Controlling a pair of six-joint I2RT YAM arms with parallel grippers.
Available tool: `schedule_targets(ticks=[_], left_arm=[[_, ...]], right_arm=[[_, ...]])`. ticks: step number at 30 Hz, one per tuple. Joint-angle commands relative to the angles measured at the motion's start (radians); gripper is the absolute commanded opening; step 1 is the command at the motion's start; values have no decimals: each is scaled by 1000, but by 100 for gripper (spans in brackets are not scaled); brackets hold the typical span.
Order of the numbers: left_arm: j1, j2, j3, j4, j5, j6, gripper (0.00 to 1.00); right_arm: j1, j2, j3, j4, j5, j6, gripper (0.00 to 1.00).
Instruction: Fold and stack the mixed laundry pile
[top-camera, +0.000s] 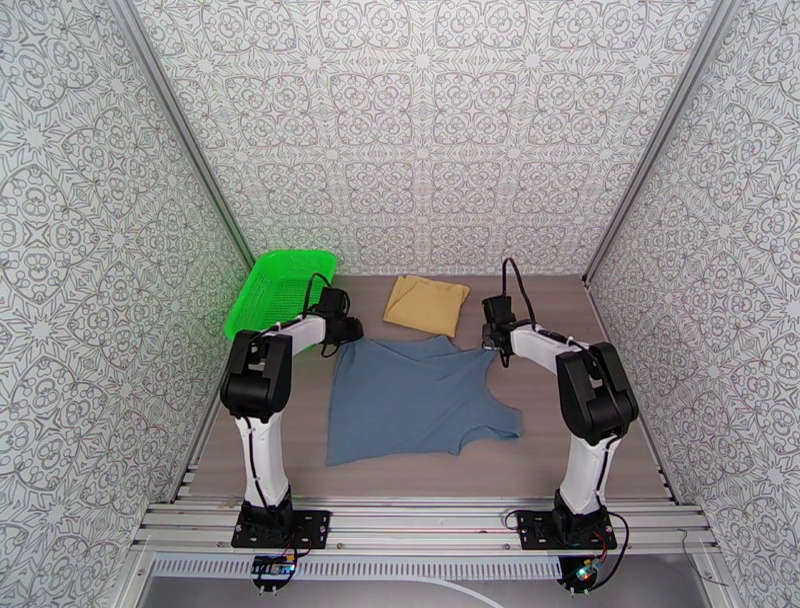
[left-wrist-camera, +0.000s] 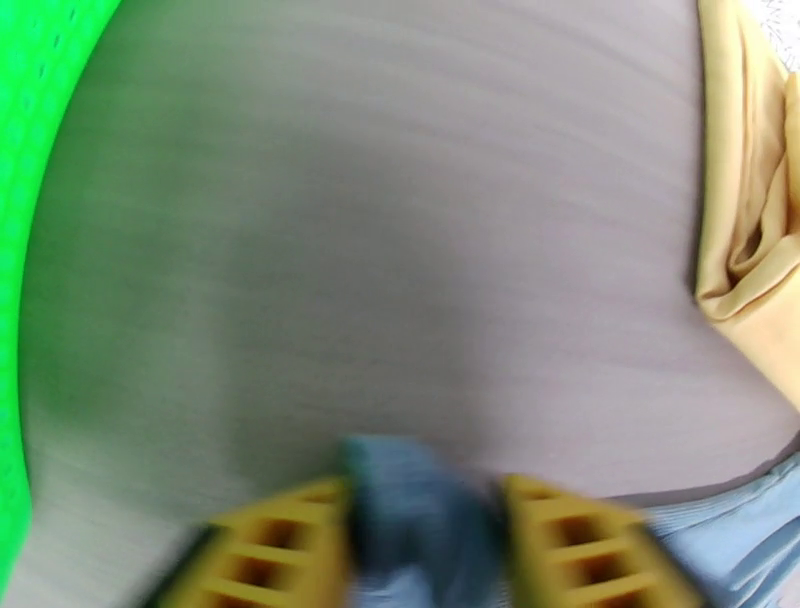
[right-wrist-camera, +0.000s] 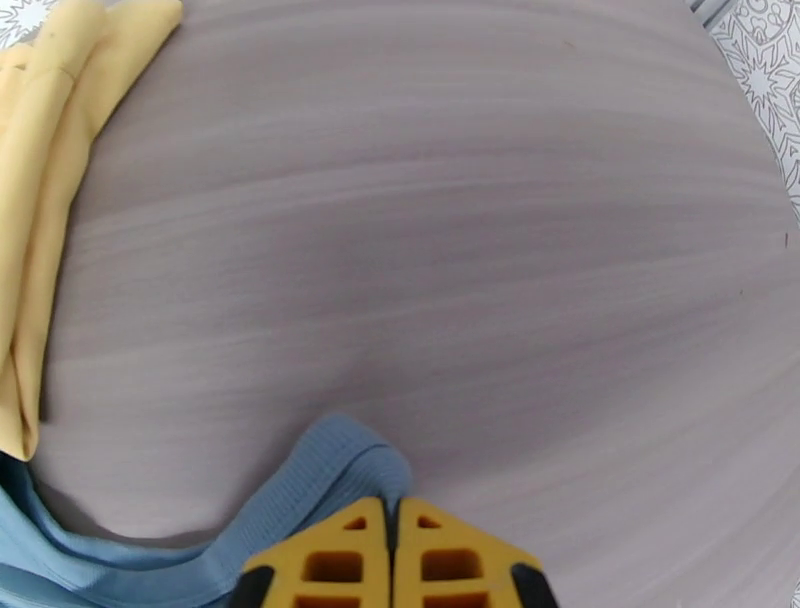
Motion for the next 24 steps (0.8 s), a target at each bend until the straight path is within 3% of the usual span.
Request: schedule_targets(ticks=[1, 3, 8, 13, 16, 20, 24], left_arm=[[1, -3, 7, -58, -42, 21, 87], [-7, -25, 18, -75, -40, 40, 99], [-56, -119, 101, -157, -47, 111, 99], [-123, -196, 202, -301, -137, 178, 99], [-160, -257, 212, -376, -245, 182, 99], [-210, -390, 167, -441, -375, 157, 99], [-239, -515, 137, -596, -413, 75, 99]], right_arm=[[-8, -1, 35, -45, -22, 22, 22], [-9, -18, 36, -55, -39, 21, 36], [-8, -115, 36, -98, -66, 8, 52], [-8, -269, -1, -155, -93, -9, 62], [-8, -370, -34, -196, -129, -17, 68], [-8, -513, -86, -259, -162, -29, 75], [-7, -640, -118, -337, -217, -39, 77]])
